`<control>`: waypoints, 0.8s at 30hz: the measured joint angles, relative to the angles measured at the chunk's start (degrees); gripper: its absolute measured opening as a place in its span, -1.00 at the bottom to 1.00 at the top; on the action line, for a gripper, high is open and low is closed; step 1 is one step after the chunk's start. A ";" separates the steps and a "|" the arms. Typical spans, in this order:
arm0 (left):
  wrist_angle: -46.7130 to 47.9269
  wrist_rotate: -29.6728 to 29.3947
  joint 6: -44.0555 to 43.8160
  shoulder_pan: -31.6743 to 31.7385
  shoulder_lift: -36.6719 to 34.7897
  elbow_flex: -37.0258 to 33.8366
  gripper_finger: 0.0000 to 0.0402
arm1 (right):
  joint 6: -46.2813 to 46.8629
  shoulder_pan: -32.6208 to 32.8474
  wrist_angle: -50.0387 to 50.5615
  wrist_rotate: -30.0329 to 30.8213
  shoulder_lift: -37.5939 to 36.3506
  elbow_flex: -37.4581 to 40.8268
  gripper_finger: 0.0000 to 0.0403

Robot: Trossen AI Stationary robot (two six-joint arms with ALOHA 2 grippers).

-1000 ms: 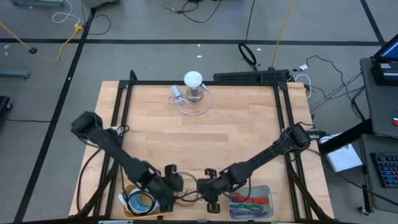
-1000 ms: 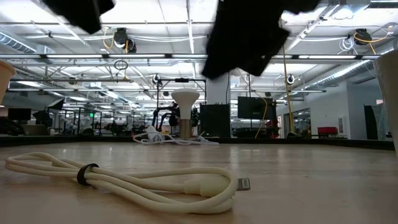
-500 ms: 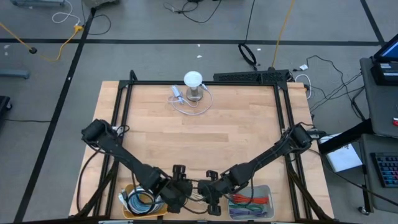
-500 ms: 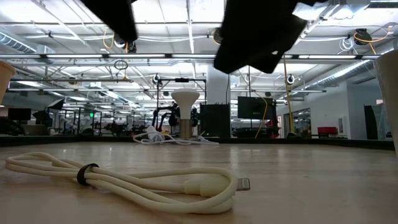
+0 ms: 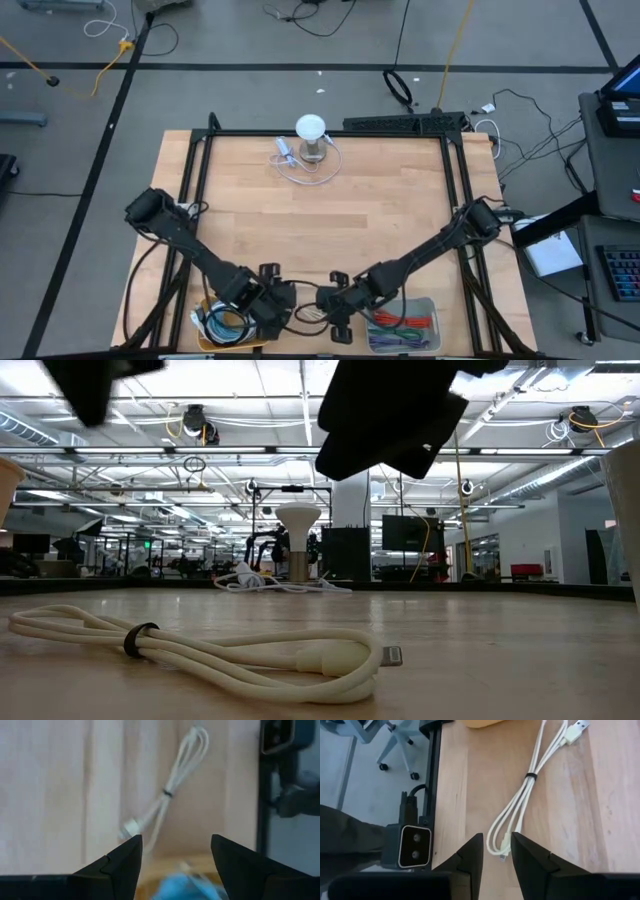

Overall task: Pick & Place USB Port
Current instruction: Put the brown charger cable into the gray bin

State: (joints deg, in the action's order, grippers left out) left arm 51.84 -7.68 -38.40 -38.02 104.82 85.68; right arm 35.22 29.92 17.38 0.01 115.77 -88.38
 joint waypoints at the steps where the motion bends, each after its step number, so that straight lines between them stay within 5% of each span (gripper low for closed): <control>1: 1.16 0.63 -1.95 -1.15 -0.84 -0.11 0.20 | -0.02 -0.17 -0.01 0.00 0.00 0.00 -0.55; 4: 5.49 -5.16 -9.70 -6.22 -6.53 -0.08 0.14 | -0.24 -0.34 -0.60 0.02 0.00 0.00 -0.55; 8: 17.37 -22.97 -28.67 -13.06 -16.48 -0.34 -0.06 | -1.49 -0.73 -2.85 -0.01 0.00 0.00 -0.55; 11: 20.54 -31.00 -39.52 -18.17 -22.24 -1.52 -0.24 | -2.20 -1.70 -5.00 0.21 0.00 0.00 -0.55; 17: 20.55 -32.61 -41.91 -20.93 -22.69 -1.74 -0.47 | -4.55 -4.93 -8.19 0.17 1.21 -0.11 -0.55; 24: 21.64 -28.52 -41.63 -19.48 -20.01 -1.76 -0.38 | -0.53 -8.60 -10.76 -7.65 6.85 0.00 -0.55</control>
State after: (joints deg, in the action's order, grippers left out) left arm 73.49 -36.20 -80.03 -57.50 84.81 83.92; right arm 34.69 21.33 6.61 -7.64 122.62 -88.38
